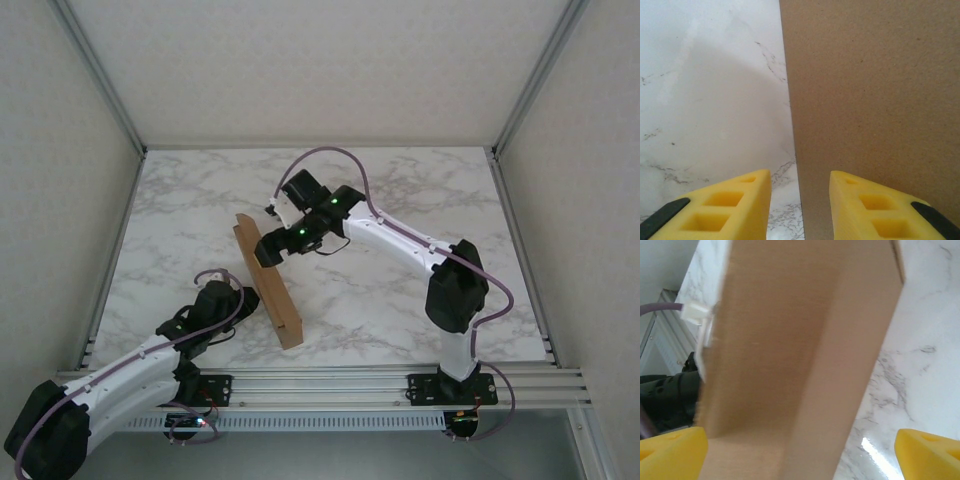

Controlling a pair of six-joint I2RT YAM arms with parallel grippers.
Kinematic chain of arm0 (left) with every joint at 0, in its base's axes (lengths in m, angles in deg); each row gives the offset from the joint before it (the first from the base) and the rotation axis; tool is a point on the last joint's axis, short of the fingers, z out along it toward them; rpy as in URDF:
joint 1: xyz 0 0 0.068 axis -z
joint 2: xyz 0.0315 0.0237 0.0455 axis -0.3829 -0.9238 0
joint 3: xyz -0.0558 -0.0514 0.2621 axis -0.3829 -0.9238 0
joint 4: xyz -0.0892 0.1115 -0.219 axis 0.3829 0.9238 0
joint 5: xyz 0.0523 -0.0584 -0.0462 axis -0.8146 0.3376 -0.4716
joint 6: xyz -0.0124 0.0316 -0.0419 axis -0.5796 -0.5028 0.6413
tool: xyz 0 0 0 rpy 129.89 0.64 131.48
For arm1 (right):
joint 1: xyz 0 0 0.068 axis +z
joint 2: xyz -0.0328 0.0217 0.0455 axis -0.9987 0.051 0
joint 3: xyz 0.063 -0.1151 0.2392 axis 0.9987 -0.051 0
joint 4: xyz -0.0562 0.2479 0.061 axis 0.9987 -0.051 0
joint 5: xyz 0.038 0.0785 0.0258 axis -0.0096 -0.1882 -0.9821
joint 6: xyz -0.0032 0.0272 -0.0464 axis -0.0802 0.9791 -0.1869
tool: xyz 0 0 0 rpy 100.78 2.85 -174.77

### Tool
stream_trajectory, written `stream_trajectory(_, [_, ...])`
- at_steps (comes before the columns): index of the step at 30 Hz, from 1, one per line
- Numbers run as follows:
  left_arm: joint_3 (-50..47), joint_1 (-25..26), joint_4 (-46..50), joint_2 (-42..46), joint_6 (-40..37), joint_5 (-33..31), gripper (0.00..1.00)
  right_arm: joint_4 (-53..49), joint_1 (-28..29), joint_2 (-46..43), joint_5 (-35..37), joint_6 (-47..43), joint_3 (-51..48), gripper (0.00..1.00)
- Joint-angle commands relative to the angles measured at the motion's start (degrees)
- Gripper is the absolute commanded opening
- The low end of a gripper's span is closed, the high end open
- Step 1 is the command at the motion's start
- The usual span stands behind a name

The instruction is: Fold the paper box

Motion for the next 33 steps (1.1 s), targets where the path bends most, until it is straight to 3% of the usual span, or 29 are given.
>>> stream_trajectory(1, [1.71,-0.26,-1.06,0.64,-0.87,0.0,0.36,-4.63,2.66,1.33,3.6,-0.53,4.41,0.97])
stream_trajectory(16, [2.24,-0.2,-6.1,0.08,-0.03,0.66,0.36,-13.64,8.75,10.07,17.86,-3.81,13.3,0.9])
stream_trajectory(19, [2.15,-0.26,-5.04,0.9,0.01,0.06,0.36,-14.48,8.72,10.58,19.69,-4.82,13.47,0.83])
stream_trajectory(28, [5.14,-0.52,7.12,10.56,-0.54,-6.51,0.36,-18.82,9.63,8.91,26.48,-15.34,15.75,0.57])
stream_trajectory(33, [12.55,-1.15,15.29,13.88,-3.36,-11.99,0.37,-16.68,10.04,5.43,30.81,-26.63,12.1,0.55])
